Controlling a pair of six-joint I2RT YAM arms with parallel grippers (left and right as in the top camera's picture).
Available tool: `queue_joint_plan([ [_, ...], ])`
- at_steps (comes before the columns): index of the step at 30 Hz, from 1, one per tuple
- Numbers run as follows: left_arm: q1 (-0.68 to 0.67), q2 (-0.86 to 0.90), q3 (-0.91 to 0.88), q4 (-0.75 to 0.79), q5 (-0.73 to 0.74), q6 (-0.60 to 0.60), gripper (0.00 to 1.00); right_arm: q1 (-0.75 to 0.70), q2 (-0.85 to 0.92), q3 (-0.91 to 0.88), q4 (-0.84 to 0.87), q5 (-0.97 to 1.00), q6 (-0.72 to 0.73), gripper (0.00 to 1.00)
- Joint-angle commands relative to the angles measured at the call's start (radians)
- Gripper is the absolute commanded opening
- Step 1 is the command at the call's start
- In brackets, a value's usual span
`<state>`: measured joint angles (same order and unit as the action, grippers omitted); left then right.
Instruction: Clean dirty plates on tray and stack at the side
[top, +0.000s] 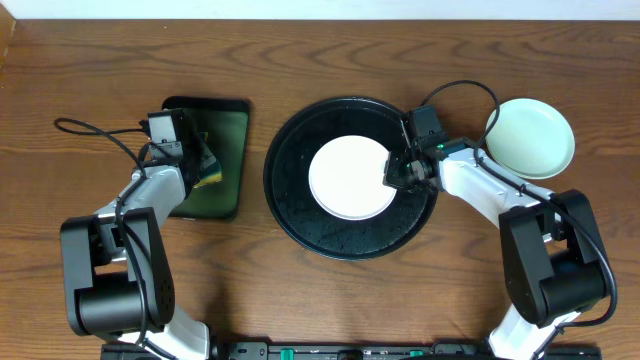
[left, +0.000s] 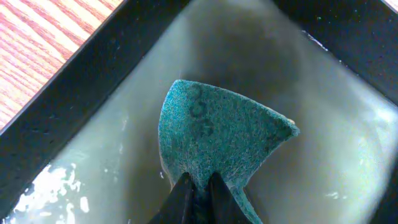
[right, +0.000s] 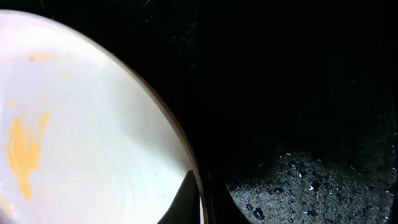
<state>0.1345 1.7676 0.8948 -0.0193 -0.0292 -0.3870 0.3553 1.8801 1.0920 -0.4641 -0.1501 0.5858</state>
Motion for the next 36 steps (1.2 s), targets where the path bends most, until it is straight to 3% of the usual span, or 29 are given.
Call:
queue_joint_plan([
  [1,0.001,-0.016,0.011,-0.011,-0.020,0.020,0.07,0.013,0.063,-0.027,0.004,0.018,-0.019,0.01],
  [13,-0.015,-0.378,0.011,-0.110,0.220,-0.054,0.07,0.013,0.063,-0.027,0.009,0.018,-0.027,0.01],
  [18,-0.071,-0.380,0.010,-0.175,0.415,-0.056,0.07,0.013,0.064,-0.027,0.012,0.016,-0.043,0.01],
  [23,-0.189,-0.350,0.008,-0.212,0.437,-0.029,0.07,0.023,0.063,-0.027,0.038,-0.150,-0.365,0.01],
  [31,-0.336,-0.318,0.008,-0.201,0.436,0.001,0.07,0.008,0.061,0.013,-0.005,-0.257,-0.328,0.02],
  [33,-0.356,-0.318,0.008,-0.200,0.436,0.001,0.08,-0.001,0.061,0.032,-0.037,-0.254,-0.328,0.15],
  [35,-0.371,-0.318,0.008,-0.200,0.436,0.001,0.08,-0.007,0.061,0.040,-0.056,-0.246,-0.302,0.38],
  [36,-0.375,-0.317,0.008,-0.198,0.435,0.001,0.07,-0.008,0.061,0.039,-0.058,-0.243,-0.286,0.42],
])
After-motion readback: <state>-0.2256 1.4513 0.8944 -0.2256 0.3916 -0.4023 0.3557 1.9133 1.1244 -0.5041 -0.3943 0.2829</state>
